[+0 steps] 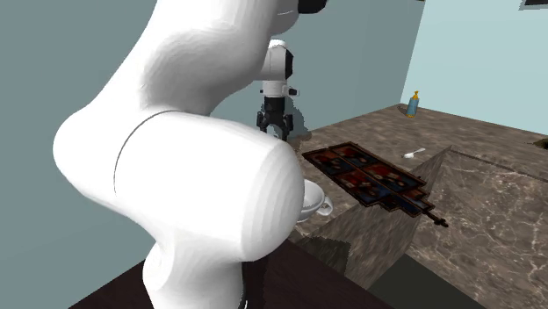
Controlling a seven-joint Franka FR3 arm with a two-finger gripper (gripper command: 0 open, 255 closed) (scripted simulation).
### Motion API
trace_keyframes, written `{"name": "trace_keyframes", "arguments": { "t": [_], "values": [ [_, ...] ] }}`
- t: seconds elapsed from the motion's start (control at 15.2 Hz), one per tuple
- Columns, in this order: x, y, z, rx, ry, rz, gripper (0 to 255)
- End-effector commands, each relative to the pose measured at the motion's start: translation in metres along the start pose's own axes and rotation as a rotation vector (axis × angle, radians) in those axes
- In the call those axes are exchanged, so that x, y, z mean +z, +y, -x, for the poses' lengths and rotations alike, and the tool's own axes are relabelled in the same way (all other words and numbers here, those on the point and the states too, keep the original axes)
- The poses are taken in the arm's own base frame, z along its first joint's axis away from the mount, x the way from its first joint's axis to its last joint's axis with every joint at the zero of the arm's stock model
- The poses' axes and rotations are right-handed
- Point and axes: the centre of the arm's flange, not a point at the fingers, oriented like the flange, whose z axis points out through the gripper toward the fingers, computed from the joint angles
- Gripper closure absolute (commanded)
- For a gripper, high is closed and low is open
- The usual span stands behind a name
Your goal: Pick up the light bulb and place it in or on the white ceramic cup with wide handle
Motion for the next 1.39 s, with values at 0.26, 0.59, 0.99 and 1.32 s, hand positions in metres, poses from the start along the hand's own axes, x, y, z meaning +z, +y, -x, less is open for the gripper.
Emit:
{"name": "trace_keyframes", "arguments": {
  "t": [0.26, 0.59, 0.99, 1.32],
  "values": [
    [0.045, -0.052, -0.047, 0.012, -0.021, 0.004, 0],
    [0.072, -0.071, -0.064, 0.016, -0.029, 0.006, 0],
    [0.102, -0.071, -0.063, 0.016, -0.029, 0.006, 0],
    [0.102, -0.071, -0.064, 0.016, -0.029, 0.006, 0]
  ]
}}
